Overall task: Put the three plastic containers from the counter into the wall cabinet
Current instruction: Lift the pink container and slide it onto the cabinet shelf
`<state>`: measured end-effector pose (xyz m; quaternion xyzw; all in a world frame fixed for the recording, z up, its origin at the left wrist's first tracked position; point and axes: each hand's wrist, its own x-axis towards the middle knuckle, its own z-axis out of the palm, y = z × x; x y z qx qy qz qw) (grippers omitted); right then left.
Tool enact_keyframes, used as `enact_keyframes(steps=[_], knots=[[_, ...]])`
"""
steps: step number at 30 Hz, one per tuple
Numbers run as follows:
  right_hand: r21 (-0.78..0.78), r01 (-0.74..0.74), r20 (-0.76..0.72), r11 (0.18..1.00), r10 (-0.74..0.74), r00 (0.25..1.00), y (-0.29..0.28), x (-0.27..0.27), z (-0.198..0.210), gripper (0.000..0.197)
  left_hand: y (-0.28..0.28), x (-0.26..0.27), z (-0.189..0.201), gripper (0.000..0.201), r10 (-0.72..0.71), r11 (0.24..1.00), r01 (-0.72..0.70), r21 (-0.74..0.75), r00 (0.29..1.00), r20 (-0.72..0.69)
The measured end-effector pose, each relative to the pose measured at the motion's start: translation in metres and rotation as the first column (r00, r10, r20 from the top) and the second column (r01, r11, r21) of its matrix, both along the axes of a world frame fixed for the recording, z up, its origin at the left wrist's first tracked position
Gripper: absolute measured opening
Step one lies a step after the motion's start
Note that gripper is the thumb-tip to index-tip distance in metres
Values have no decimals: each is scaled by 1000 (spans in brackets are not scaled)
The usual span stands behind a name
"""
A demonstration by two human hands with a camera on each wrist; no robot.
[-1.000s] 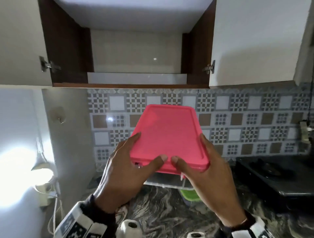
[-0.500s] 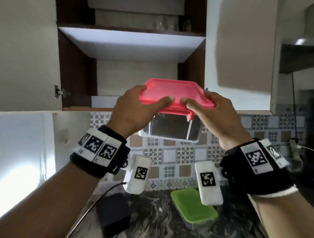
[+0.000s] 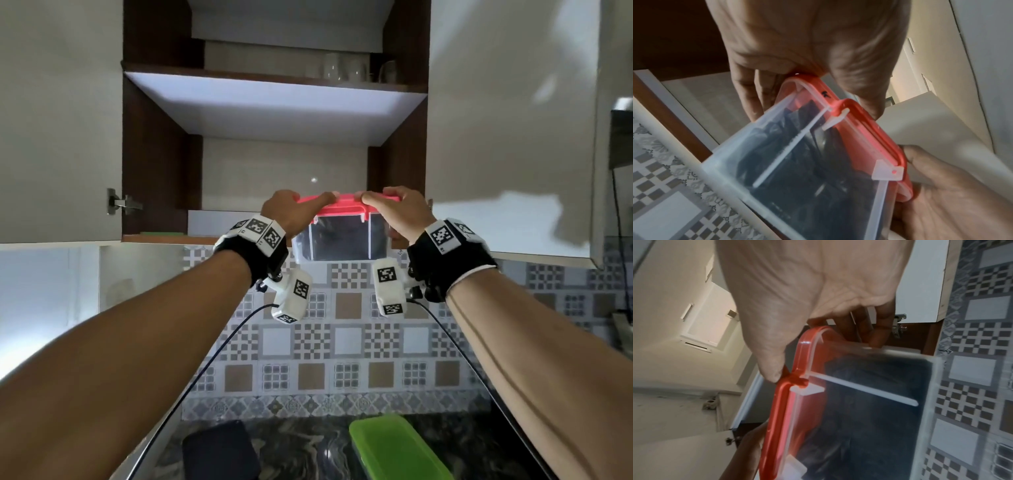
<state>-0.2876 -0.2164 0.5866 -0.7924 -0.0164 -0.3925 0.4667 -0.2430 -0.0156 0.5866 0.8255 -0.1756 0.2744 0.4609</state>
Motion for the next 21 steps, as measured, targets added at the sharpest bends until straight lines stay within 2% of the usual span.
enact_keyframes(steps=[3,5,9,15,21], knots=[[38,-19,-17,999,19,1000,-12,29,2,74,-12,30,9,111,10,1000,-10,9,1000,-24],[59,-4,-15,998,5,1000,-19,47,6,75,-21,48,17,122,28,1000,-28,5,999,-21],[73,26,-22,997,-24,999,-34,85,14,85,-38,79,24,112,25,1000,-25,3,999,-27],[19,19,-5,1000,-18,1000,-53,130,24,82,-60,130,21,93,-25,1000,25,-6,999,32],[-18,29,-35,999,-30,999,-56,167,20,91,-74,168,22,92,21,998,-24,54,998,54]])
